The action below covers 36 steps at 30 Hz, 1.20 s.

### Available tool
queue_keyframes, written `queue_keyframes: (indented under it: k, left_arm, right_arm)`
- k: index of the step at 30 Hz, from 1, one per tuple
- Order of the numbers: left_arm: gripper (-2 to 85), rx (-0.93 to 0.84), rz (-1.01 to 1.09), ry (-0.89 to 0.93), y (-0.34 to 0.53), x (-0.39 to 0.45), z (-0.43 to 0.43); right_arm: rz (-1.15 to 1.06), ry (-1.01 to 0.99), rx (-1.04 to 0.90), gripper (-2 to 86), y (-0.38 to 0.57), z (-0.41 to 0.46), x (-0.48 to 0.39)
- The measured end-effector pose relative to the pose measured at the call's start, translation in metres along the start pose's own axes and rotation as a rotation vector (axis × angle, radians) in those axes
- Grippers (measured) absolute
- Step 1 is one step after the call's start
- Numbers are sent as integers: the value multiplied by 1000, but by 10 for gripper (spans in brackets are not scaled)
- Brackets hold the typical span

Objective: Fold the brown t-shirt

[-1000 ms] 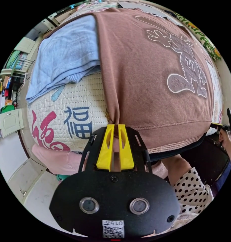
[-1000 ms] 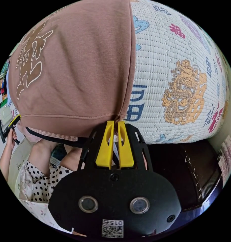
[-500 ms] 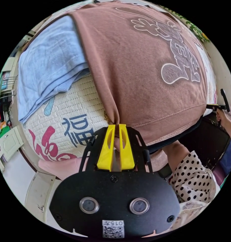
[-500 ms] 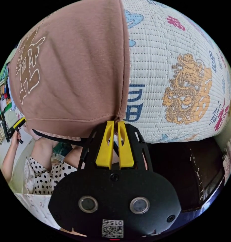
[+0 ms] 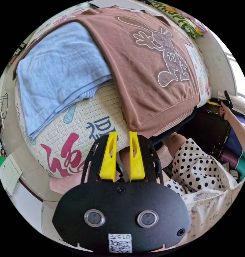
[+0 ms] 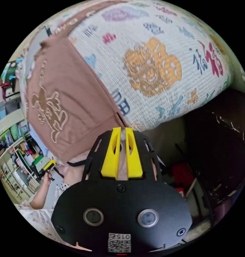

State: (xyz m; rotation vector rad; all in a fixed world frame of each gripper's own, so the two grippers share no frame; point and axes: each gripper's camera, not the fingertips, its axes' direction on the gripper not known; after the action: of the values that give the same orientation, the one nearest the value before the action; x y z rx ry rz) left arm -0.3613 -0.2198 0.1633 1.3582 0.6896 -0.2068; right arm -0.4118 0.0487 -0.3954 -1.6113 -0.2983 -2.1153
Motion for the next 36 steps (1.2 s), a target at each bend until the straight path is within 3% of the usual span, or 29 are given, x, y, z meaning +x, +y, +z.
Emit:
queue_keyframes:
  k: [3,5,8,12,14,17,20,25,32,36]
  left_arm:
    - [77,55,48,-18,29,-13,-5]
    - [75,94,60,-17,51,-19,-2]
    - [73,160,44,9,74,-24,8]
    - [72,216,37,67,94,-21,28]
    - [71,243,58,103,103,-14,44]
    - [71,247,107,103,112,-3,66]
    - [70,259,108,33,120,5,90]
    - [71,300,107,4,114,23,137]
    - [73,342,116,26,55,100,213]
    - [78,376,140,60,11,150,258]
  right_arm:
    - [-10,-125,421,5,80,-88,-76]
    - [-124,-233,865,-1,176,-175,-171]
    - [-190,-424,1325,-4,299,-272,-279]
    - [-318,-540,1808,-5,442,-356,-371]
    - [-333,-704,2073,-5,513,-378,-397]
    - [-435,-1019,2139,-5,557,-398,-419]
    - [-512,-1157,2156,-6,576,-414,-434]
    - [-478,-1195,2251,-5,568,-439,-423]
    - [-620,-1382,2005,-1,443,-522,-345]
    - [-721,-1303,1908,11,352,-569,-297]
